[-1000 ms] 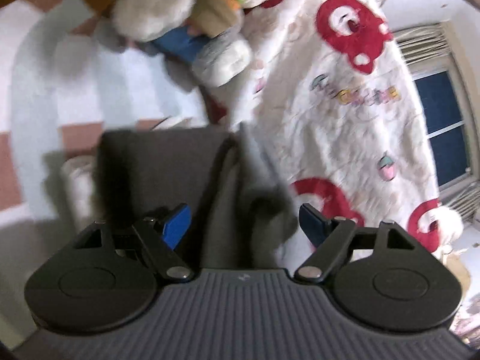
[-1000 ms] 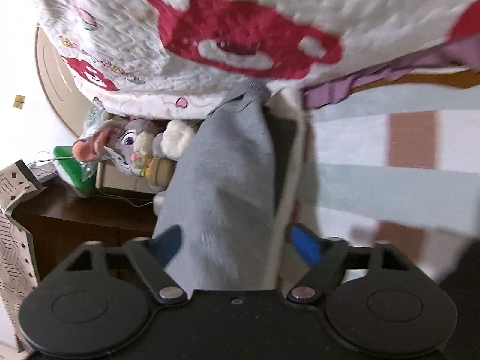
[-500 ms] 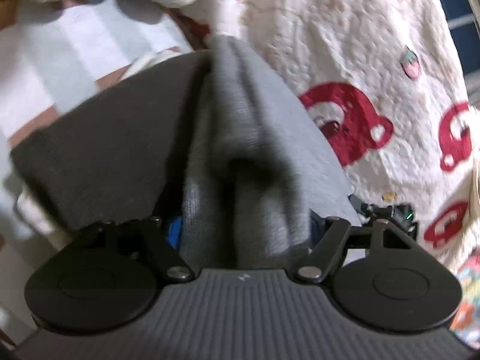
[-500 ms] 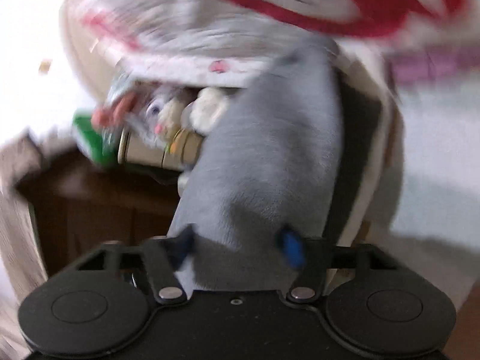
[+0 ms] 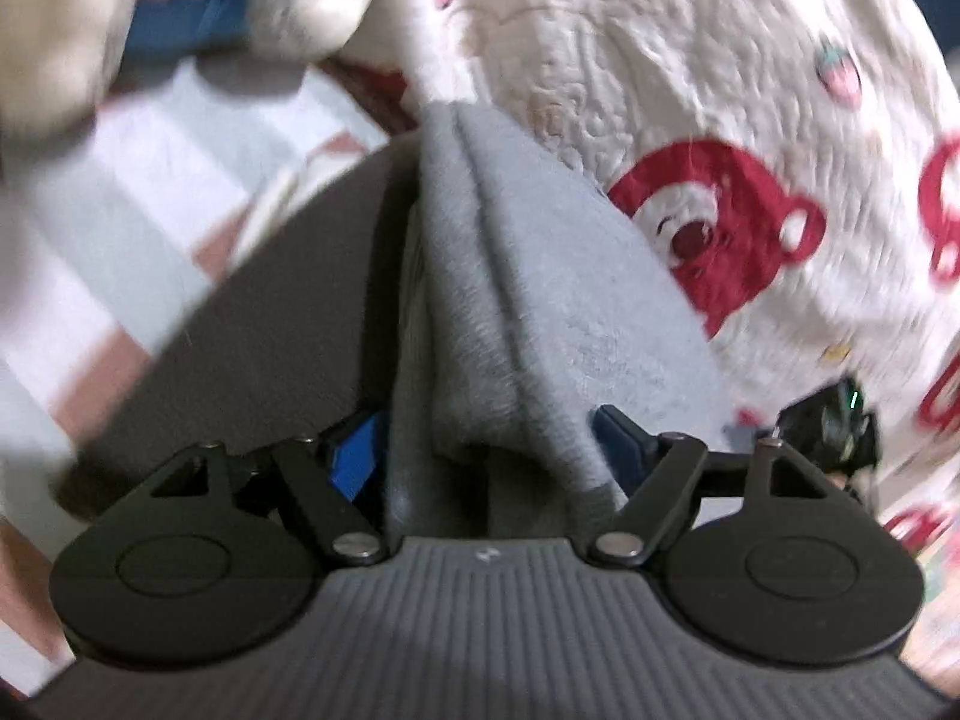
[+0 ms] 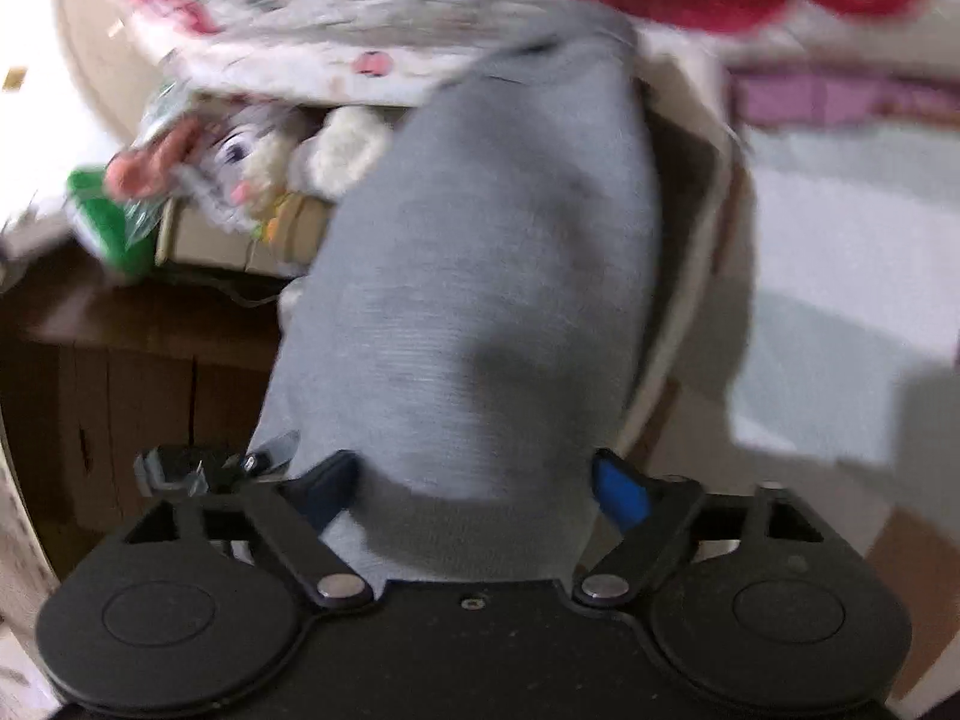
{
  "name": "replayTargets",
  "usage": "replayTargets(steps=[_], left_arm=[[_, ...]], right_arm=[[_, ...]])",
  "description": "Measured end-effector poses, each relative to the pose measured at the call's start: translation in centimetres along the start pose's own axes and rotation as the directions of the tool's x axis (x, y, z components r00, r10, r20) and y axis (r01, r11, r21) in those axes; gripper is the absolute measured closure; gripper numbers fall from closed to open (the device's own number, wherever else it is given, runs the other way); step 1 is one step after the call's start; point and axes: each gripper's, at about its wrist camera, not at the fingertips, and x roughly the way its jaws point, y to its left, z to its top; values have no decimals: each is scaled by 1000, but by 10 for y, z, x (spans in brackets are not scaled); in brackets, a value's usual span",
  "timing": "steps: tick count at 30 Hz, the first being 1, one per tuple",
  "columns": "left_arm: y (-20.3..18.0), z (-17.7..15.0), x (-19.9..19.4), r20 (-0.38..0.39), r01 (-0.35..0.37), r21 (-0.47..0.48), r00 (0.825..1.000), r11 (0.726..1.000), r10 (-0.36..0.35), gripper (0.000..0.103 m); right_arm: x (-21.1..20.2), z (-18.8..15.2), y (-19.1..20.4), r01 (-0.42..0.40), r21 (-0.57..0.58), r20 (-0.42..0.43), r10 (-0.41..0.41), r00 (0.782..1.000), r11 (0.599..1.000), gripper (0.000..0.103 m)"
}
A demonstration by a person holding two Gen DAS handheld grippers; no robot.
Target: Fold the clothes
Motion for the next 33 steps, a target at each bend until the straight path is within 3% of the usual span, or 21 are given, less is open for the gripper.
replayTargets(steps=[2,4,6,8,10,13,15,18,21,22,23,24,27,30,33], left_arm=[[-2,4,1,-25,-25,49,999,998,26,26],[4,9,7,-50,-2,12,999,1000,2,25],[6,10,13,-71,39,-1,997,999,-39,31],[2,9,16,-91,78,16,993,997,-77,40],[-11,6,14,-112,89,91,991,992,-79,42],[-27,5,16,-141,67,188,989,980,-41,42],[-28,6,17,-146,65,191,989,979,-38,42],[-19,8,18,-138,104,112,987,988,-88,42],[-21,7,14,-118,99,112,989,989,-86,42],[-24,6,12,-107,94,119,991,988,-82,42],[-27,6,10,-97,90,127,992,988,-78,42],[-30,5,7,-87,85,134,993,987,-74,42],[-40,12,-6,-55,111,144,993,983,-104,42],[-53,30,-24,-12,109,165,994,980,-108,42],[-62,60,-50,55,70,187,995,980,-82,43]], right_arm=[[9,0,-7,-31,28,16,31,999,999,5],[17,1,-7,-89,18,46,88,995,996,6],[22,3,-4,-113,6,51,112,992,994,13],[10,-2,12,-94,-69,54,97,994,993,36],[-2,-7,31,-81,-164,47,89,995,983,39],[-2,-6,46,-140,-242,-24,139,990,960,39],[10,1,43,-166,-257,-51,159,986,952,39],[22,5,32,-125,-221,37,136,990,967,19],[34,-1,25,-137,-199,85,156,984,970,21],[32,-2,24,-171,-188,93,191,977,967,33],[28,-4,24,-233,-172,97,252,963,957,39],[24,-5,25,-301,-154,101,318,943,941,40],[20,-5,46,-401,-171,74,418,905,900,40],[26,5,83,-467,-214,37,485,874,858,40],[28,13,102,-527,-227,84,555,827,819,40]])
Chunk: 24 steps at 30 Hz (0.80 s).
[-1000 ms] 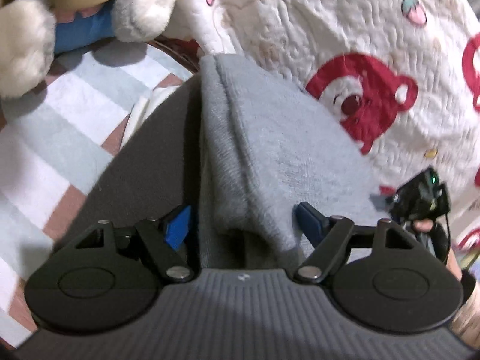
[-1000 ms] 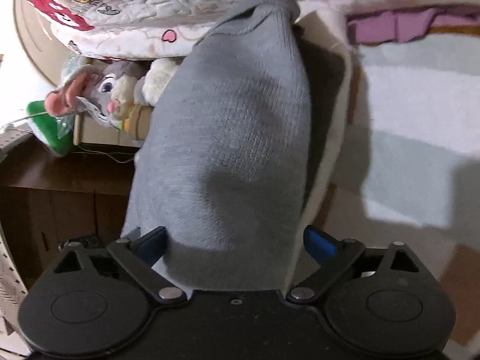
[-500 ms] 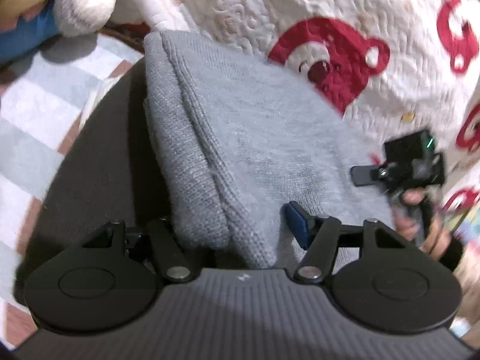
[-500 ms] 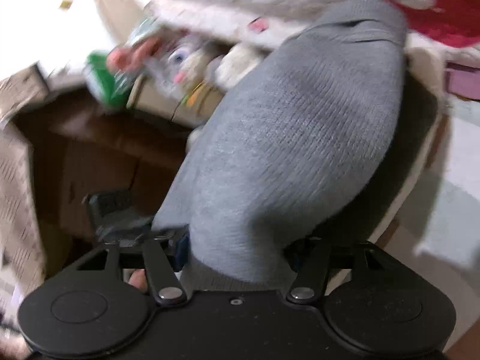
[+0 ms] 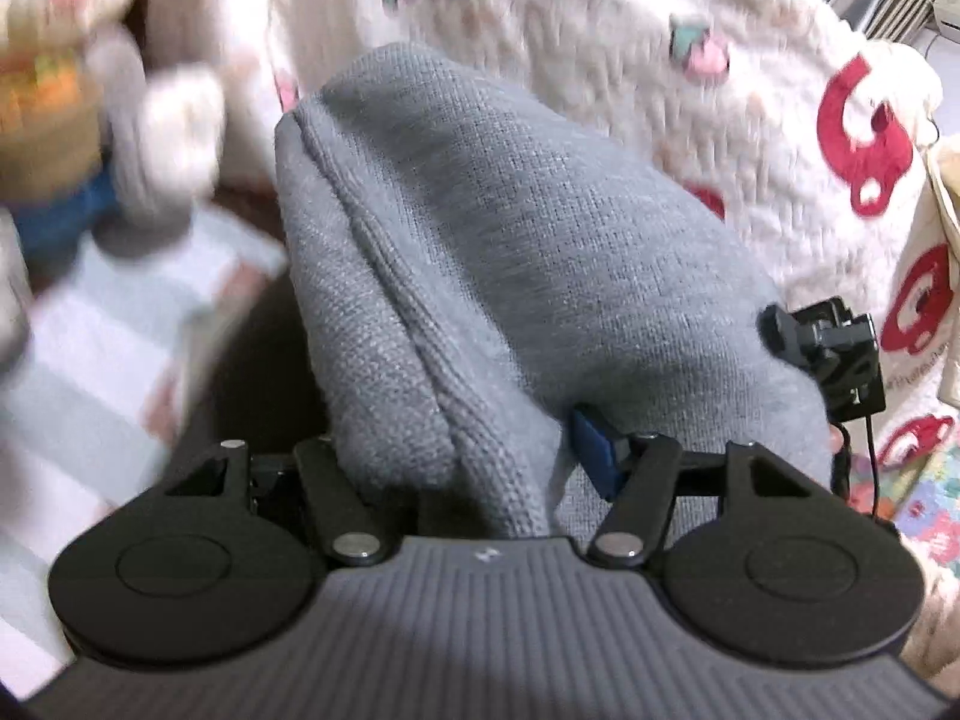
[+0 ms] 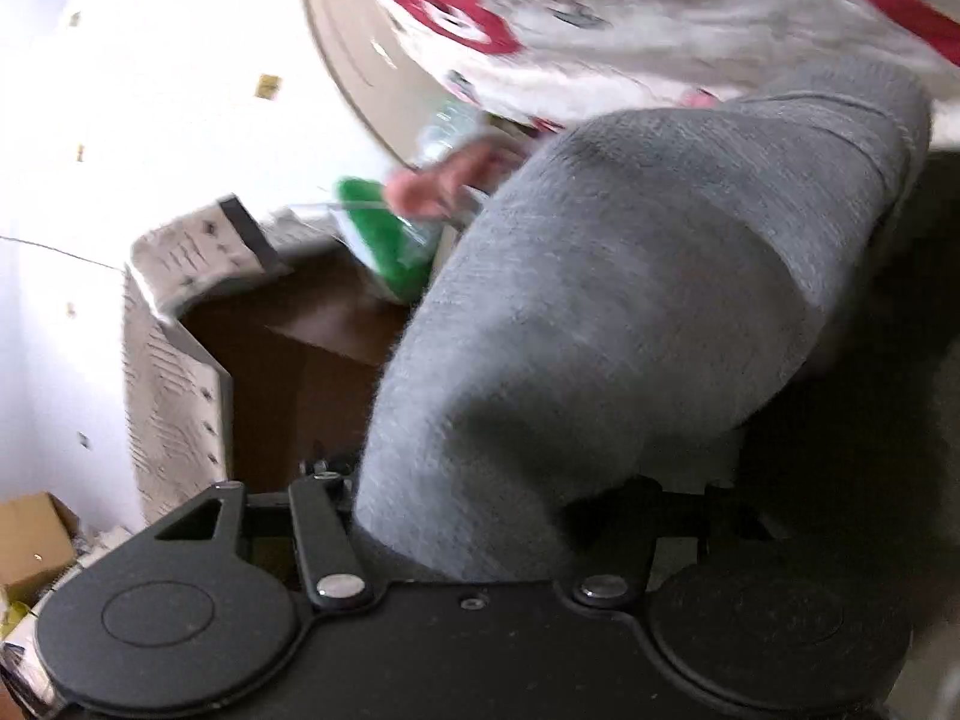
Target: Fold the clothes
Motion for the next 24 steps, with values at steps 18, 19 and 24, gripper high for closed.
replayTargets(steps=[18,19,24], left_arm=[[48,-25,51,10,-257,-75,966,964,258,31],[45,-29,42,40,-275,-69,960,959,278,31],[51,-65,5,129,-264,-221,946,939,296,26]], right_arm=[[-35,-42,-37,564,-47,268,-533,803,825,29],[-34,-42,-28,588,-83,245,-555,795,805,28],[-55,-63,-35,528,-10,149,-520,841,849,26]])
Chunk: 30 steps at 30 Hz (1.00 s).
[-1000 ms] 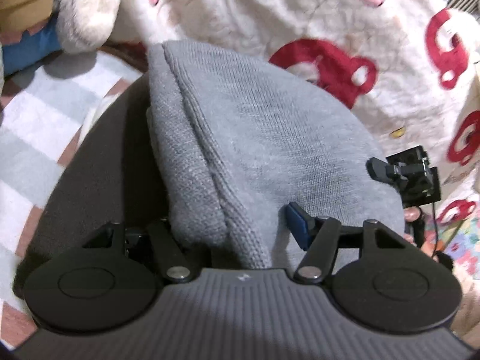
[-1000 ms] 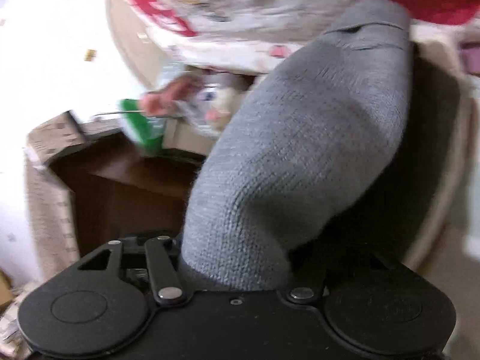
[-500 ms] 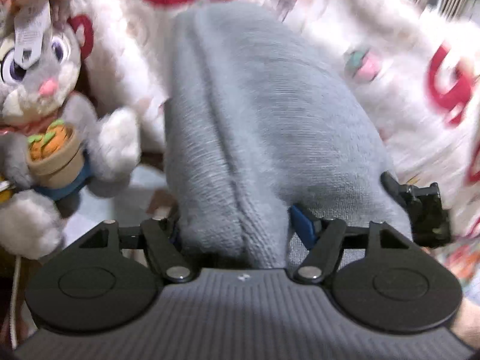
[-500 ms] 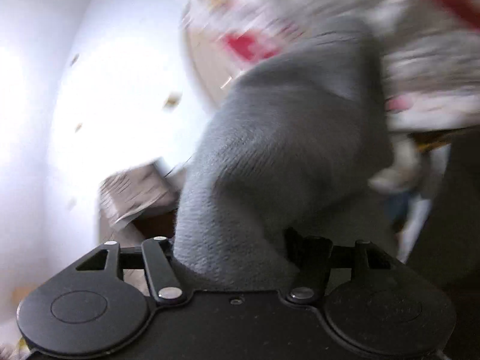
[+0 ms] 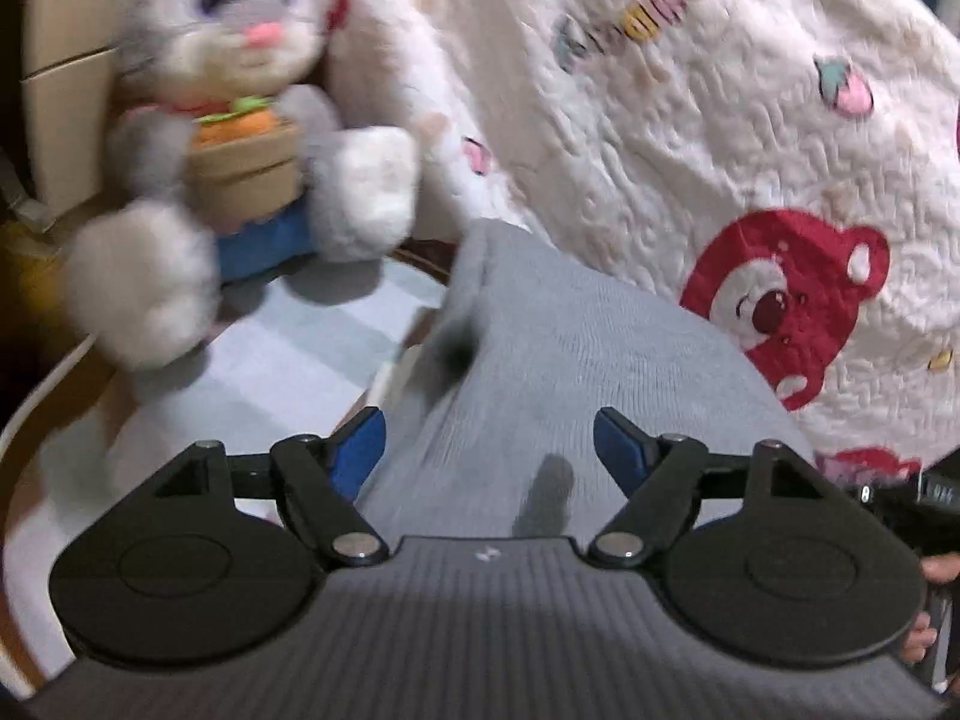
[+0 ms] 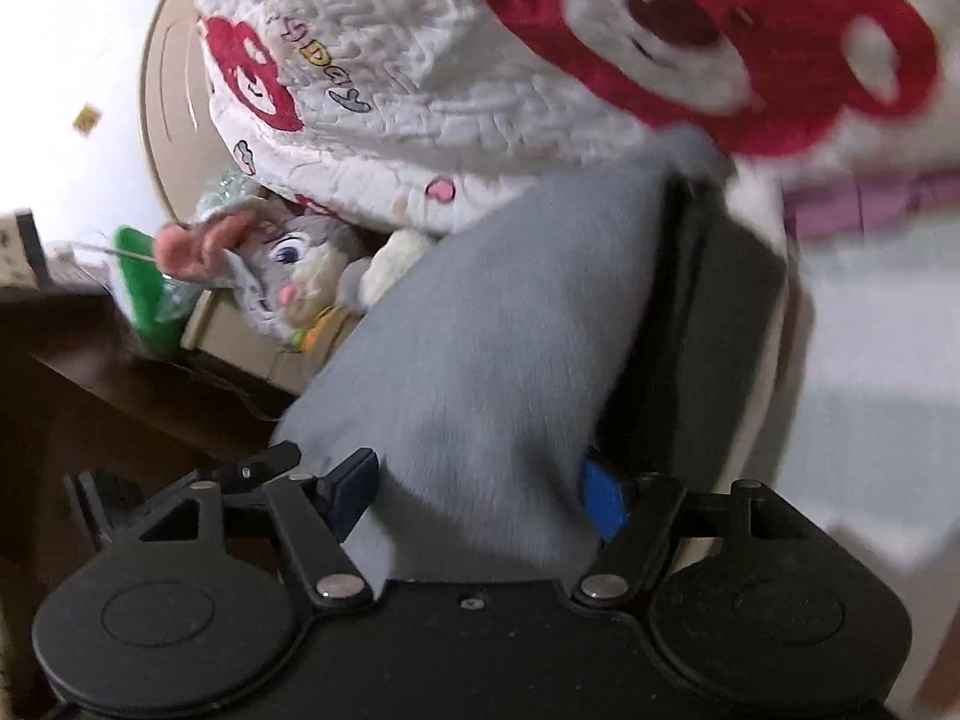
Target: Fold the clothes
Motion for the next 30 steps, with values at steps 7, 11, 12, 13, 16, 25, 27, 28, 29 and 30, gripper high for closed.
replayTargets(steps=[7,11,12,13,16,25,27,28,29,30], left_arm=[[32,-30,-39,99,13,-250,995,968,12,26],[30,-44,-37,87,8,-307,996,952,20,21],[30,-47,-31,72,0,-315,997,949,24,20],[29,-50,-22,55,-12,-318,998,948,32,20],[27,-55,3,28,-37,-265,999,963,46,19],[-2,-22,-55,135,-24,-35,990,999,28,39],[-6,-29,-68,130,-92,19,988,996,89,38],[-5,-36,-70,118,-117,33,987,993,112,38],[-3,-43,-72,105,-124,36,987,992,120,38],[1,-50,-72,92,-108,21,990,994,105,37]], right_arm=[[-6,-8,-14,-54,87,-5,55,998,995,25],[23,11,-20,-60,174,-26,65,998,983,16],[31,16,-22,-61,196,-32,68,997,979,16],[38,21,-23,-62,219,-38,72,997,974,15],[50,25,-15,-55,214,-79,74,994,975,25],[36,-8,33,-270,327,-19,292,956,905,50],[38,-28,42,-260,314,-79,298,951,913,50],[38,-41,43,-226,284,-120,268,956,932,52],[38,-51,42,-182,249,-146,222,964,951,54],[38,-60,39,-136,213,-165,172,971,968,55]])
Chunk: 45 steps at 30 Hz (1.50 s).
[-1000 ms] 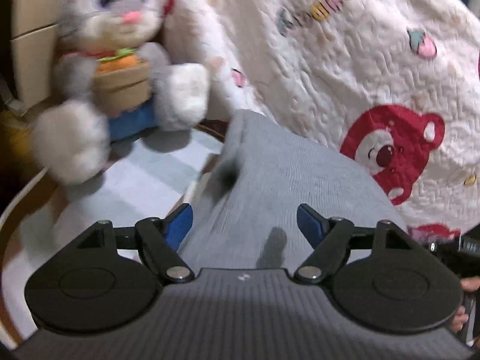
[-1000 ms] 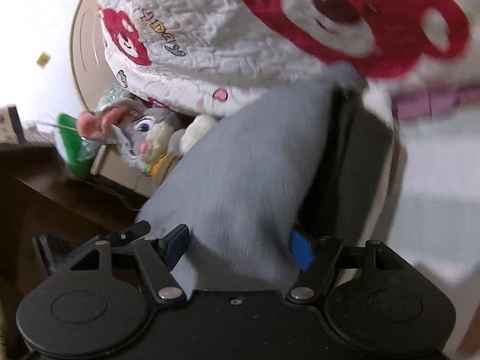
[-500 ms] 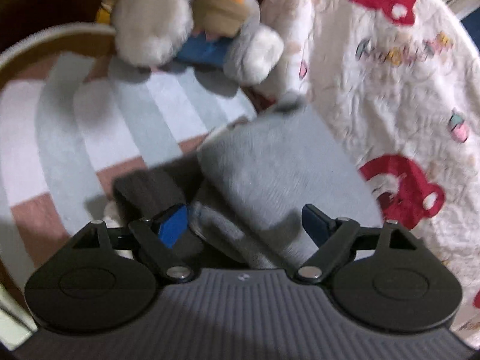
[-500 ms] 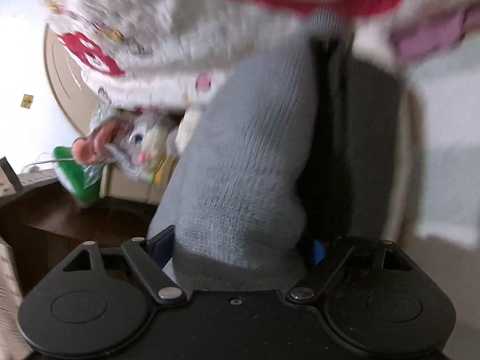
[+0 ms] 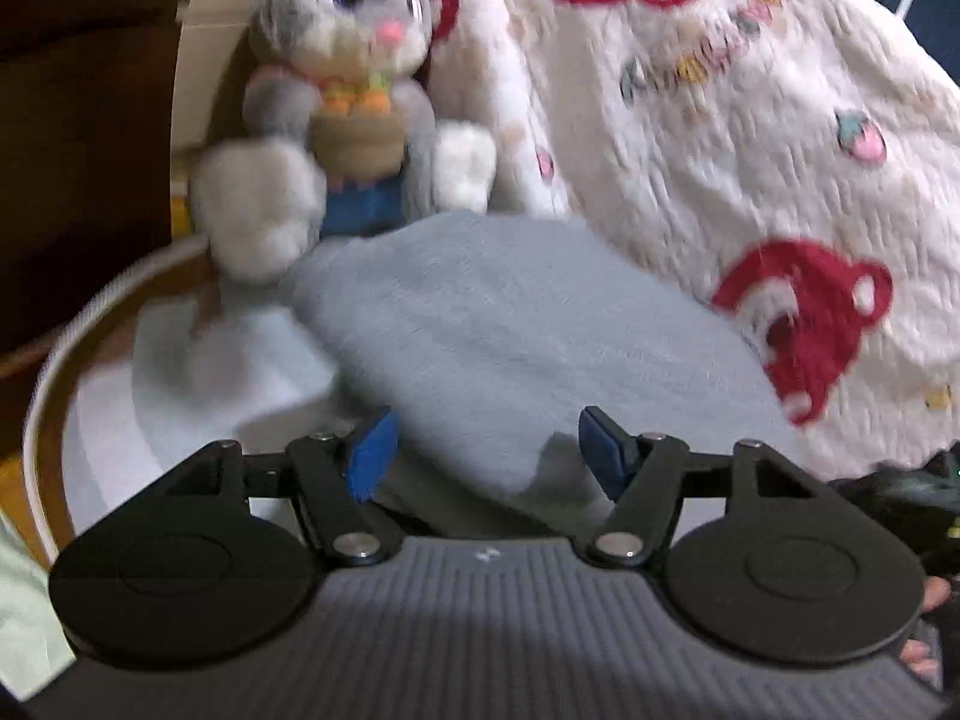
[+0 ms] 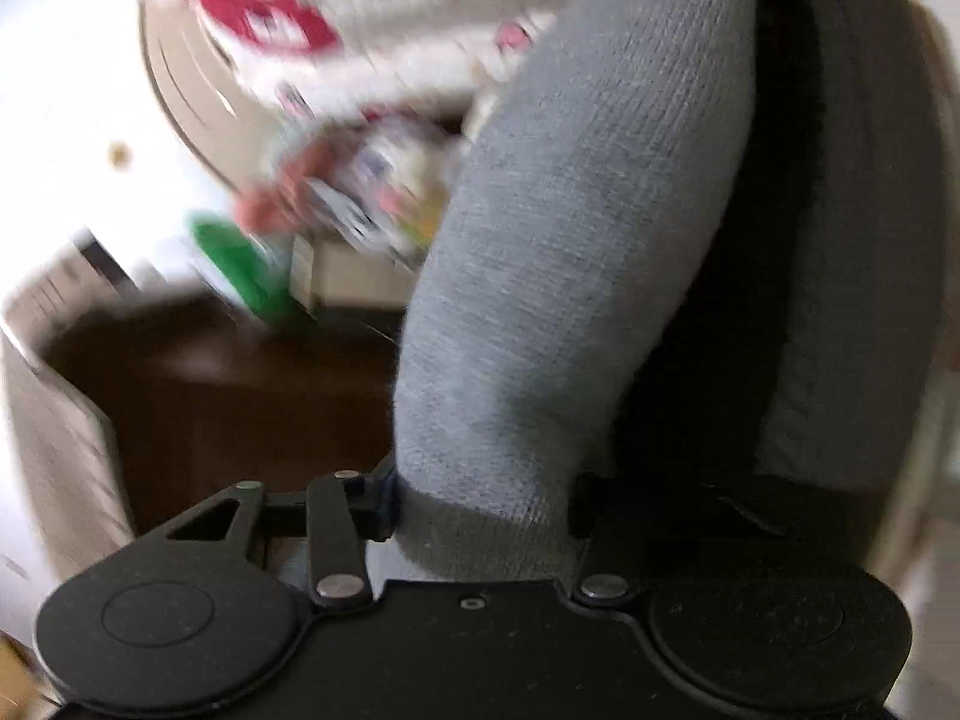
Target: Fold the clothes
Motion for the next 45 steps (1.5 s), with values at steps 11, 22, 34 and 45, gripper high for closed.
replayTargets(steps=[11,22,34,45], left_arm=[[-11,30,15,121,35,113,991,993,-49,29],[0,-6,56,-9,-88,132,996,987,90,26],[-64,-38,-7,119,-218,255,974,942,193,23],[-154,-111,-89,36,-156,325,988,933,153,8]], right_arm=[[-12,-11,34,227,-400,24,-238,971,888,56],[-35,-22,41,279,-506,96,-268,959,816,45],[-98,-69,60,552,-697,414,-372,831,457,44],[-164,-141,90,584,-724,469,-360,807,367,37]])
